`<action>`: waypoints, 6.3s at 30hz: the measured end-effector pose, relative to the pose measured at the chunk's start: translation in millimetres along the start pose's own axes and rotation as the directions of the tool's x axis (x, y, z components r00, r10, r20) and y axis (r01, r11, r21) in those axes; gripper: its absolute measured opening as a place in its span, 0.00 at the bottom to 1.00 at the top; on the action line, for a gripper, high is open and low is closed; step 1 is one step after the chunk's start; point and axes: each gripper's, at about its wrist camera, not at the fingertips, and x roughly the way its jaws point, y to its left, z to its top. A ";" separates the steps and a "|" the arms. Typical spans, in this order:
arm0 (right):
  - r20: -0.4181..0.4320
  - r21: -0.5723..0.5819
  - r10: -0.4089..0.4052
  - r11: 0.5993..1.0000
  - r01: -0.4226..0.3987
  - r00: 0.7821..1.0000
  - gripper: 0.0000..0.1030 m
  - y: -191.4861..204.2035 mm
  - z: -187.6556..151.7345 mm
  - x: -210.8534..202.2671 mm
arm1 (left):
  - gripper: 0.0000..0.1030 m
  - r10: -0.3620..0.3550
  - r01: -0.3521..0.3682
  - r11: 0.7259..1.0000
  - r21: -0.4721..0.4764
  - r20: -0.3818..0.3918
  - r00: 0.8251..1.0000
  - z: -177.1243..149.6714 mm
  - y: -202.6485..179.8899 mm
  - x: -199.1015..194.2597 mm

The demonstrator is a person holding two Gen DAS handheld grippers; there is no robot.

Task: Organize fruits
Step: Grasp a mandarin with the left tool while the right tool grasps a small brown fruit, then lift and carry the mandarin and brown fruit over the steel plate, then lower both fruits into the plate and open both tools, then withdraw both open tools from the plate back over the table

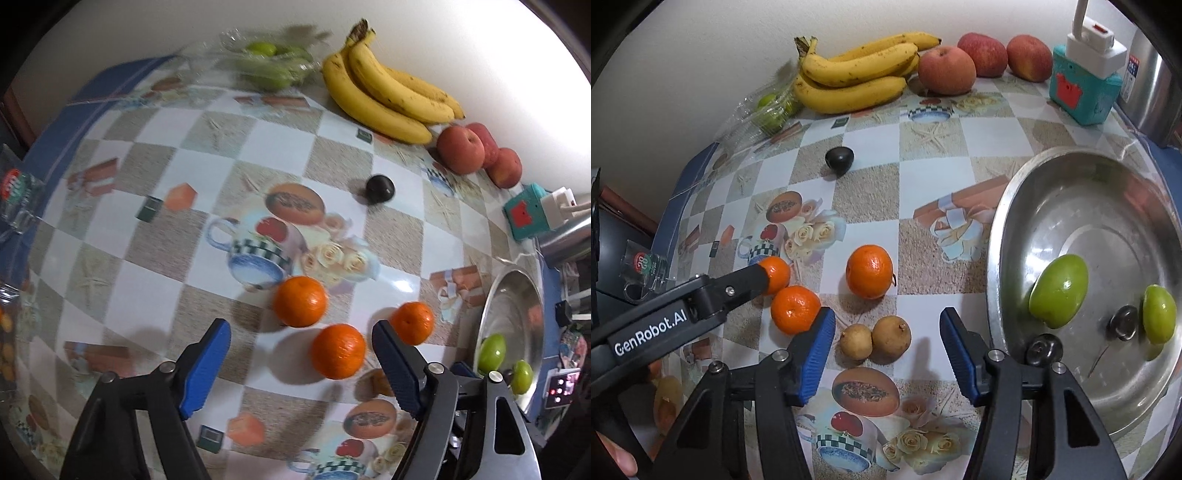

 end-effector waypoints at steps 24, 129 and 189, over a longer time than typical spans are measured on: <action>-0.045 0.097 0.085 0.992 -0.080 0.995 0.33 -17.9 -2.8 13.5 | 0.45 -0.087 0.084 0.996 -0.038 -0.092 0.992 -3.1 -10.5 28.7; 0.216 0.488 -0.110 0.873 -0.010 0.970 0.25 -181.8 0.3 -56.1 | 0.38 -0.250 0.201 0.870 0.450 0.050 0.967 -28.9 -201.0 25.9; 0.074 0.324 -0.271 0.917 0.234 0.960 0.66 -143.7 9.8 -65.1 | 0.92 0.133 -0.138 0.976 0.169 0.045 0.990 -22.6 -99.4 12.3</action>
